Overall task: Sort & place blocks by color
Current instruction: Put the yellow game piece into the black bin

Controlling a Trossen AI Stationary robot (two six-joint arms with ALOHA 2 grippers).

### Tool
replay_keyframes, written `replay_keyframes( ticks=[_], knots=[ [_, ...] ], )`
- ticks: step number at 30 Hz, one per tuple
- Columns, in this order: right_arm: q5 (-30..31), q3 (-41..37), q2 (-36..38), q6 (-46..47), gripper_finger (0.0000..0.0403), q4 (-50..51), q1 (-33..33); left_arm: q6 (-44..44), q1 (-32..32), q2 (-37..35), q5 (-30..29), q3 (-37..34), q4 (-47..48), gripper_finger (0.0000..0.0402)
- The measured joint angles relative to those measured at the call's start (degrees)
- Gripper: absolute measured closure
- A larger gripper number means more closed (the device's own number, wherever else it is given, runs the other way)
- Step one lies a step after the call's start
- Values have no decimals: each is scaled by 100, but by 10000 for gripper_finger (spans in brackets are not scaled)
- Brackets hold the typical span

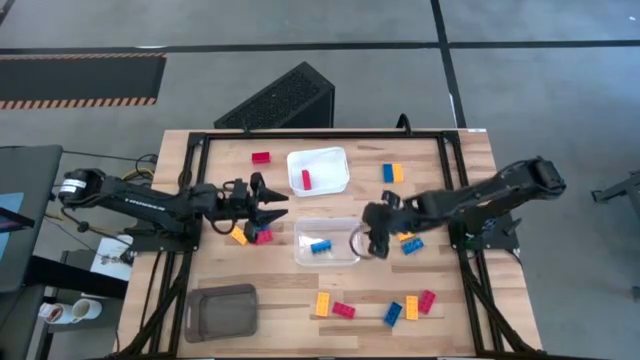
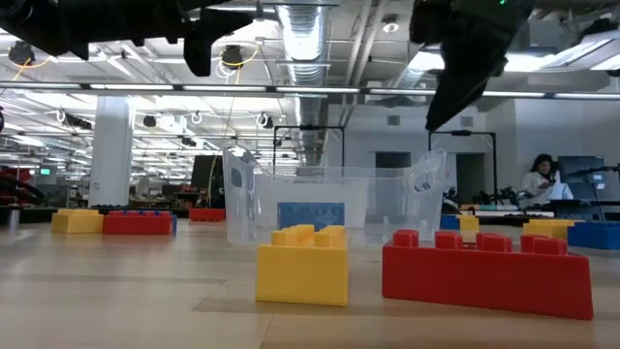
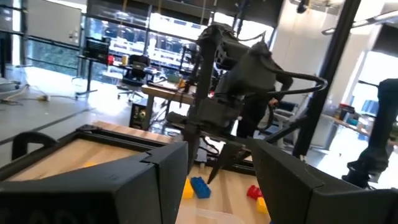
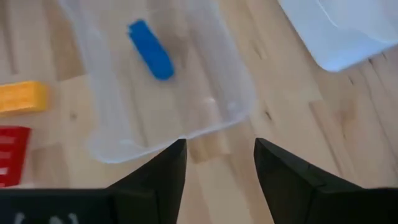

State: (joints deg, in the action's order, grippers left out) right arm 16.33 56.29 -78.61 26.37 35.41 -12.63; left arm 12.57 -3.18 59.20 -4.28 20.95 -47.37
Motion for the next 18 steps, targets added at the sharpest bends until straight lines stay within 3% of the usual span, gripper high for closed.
replay_keyframes(
  ticks=[6,14,18],
  knots=[
    [920,-2,0,482,204,118,-853,-207,-413,2,-524,90,160,233],
    [911,-4,-44,1994,223,310,-1809,-199,-965,2,-582,92,30,233],
    [906,-4,-44,2796,232,317,-2279,-137,-1386,18,-1088,92,33,233]
  ],
)
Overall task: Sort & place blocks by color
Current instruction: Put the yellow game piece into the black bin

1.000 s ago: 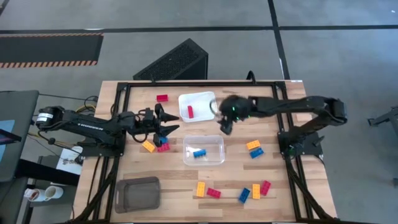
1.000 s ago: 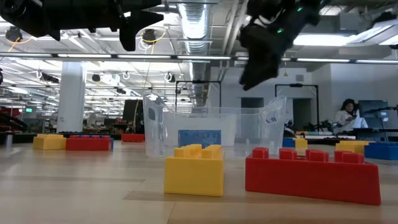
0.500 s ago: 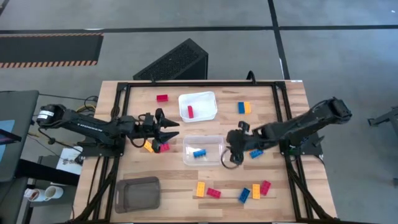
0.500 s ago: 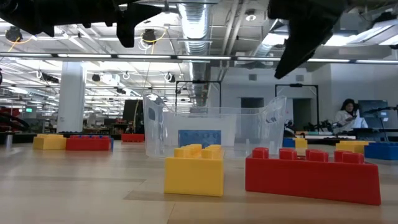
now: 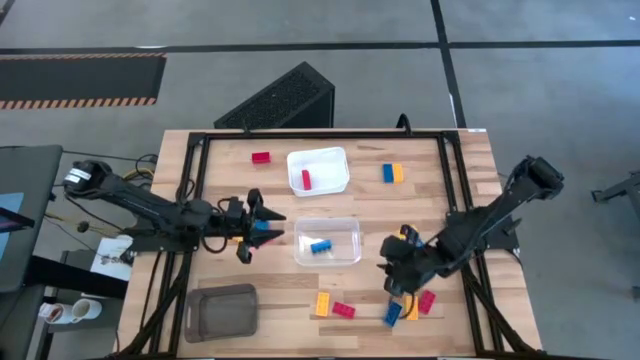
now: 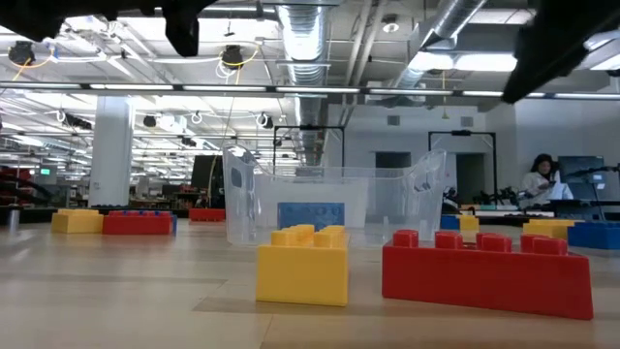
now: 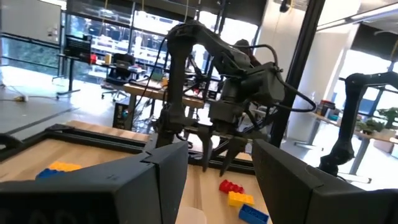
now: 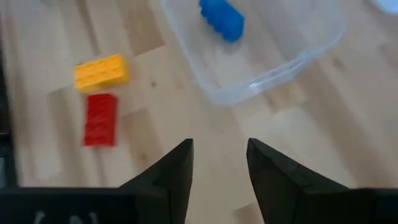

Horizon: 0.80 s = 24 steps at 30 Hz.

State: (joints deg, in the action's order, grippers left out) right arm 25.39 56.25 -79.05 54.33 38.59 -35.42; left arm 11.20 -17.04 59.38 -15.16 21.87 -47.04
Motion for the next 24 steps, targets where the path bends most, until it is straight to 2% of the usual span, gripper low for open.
replay_keyframes(
  ticks=[6,13,15,21,24],
  knots=[
    [36,0,-32,968,243,-93,-594,-40,-635,74,-645,2,-25,233],
    [-13,182,-541,1104,250,-580,-903,-48,-1194,74,-1204,59,24,233],
    [-198,251,-717,1197,251,-536,-931,-64,-1316,74,-1282,102,43,233],
    [-1321,282,-1111,1904,251,-436,-944,-55,-1640,74,-1666,103,113,233],
    [-1590,282,-1124,2267,251,-172,-1051,-55,-1714,74,-1728,105,129,233]
  ],
)
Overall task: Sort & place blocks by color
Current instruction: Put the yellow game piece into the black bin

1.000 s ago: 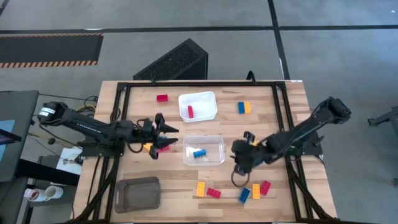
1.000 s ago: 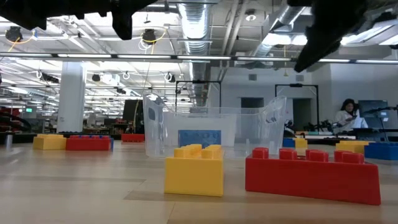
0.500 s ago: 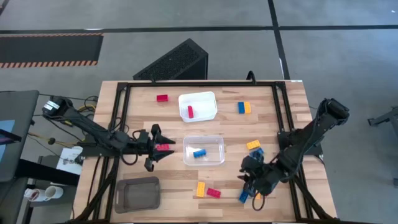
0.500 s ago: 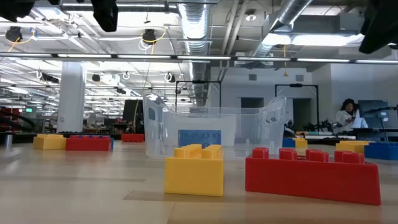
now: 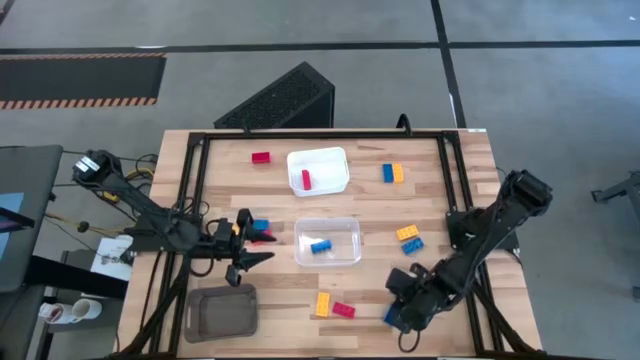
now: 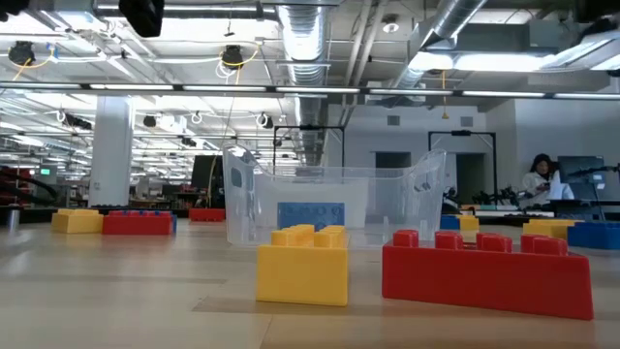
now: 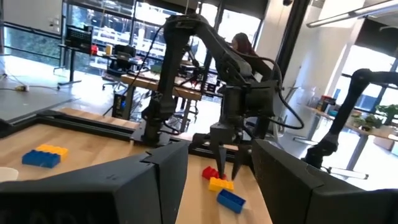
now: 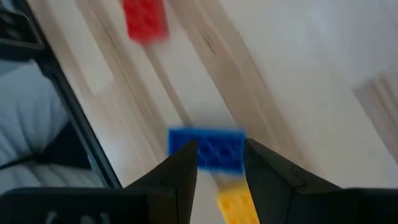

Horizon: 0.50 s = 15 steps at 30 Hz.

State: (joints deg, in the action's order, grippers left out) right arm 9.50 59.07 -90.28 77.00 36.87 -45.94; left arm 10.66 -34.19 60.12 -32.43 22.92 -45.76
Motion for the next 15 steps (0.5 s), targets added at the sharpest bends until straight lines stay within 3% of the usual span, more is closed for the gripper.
replay_keyframes(
  ticks=[8,15],
  knots=[
    [115,0,632,1416,251,1350,-426,55,-40,2,-24,0,223,233],
    [6,-146,556,1706,232,1049,-544,33,-40,2,-139,0,258,233]
  ],
)
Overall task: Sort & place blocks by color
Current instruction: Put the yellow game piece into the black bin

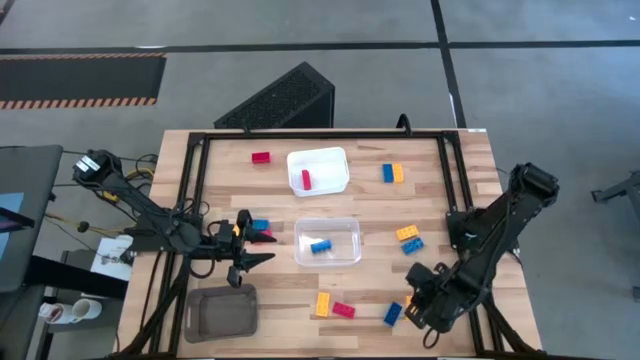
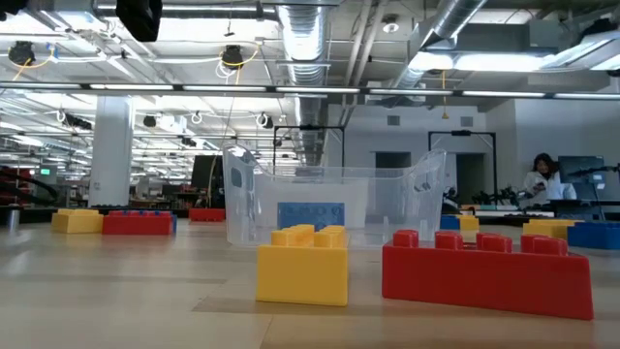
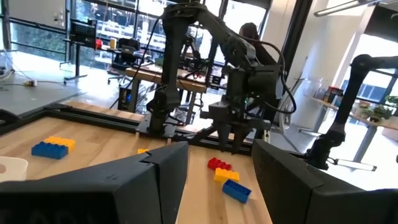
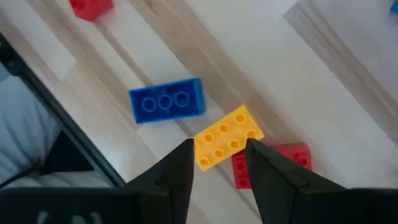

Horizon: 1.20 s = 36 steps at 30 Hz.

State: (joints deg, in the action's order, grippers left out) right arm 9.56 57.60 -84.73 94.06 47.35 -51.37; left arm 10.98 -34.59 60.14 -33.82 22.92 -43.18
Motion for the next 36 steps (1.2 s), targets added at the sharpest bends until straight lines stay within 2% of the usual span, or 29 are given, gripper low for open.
replay_keyframes(
  ticks=[8,17,24,36],
  knots=[
    [-97,-3,-406,153,164,17,2,-20,2,0,-2,0,-2,233],
    [-537,-2,-838,331,100,18,13,-89,9,0,-54,0,-2,233],
    [-529,-4,-1032,345,83,-90,58,-85,9,0,-54,0,-2,233],
    [-474,-168,-1023,511,81,-477,99,-81,7,0,-52,0,15,233]
  ],
)
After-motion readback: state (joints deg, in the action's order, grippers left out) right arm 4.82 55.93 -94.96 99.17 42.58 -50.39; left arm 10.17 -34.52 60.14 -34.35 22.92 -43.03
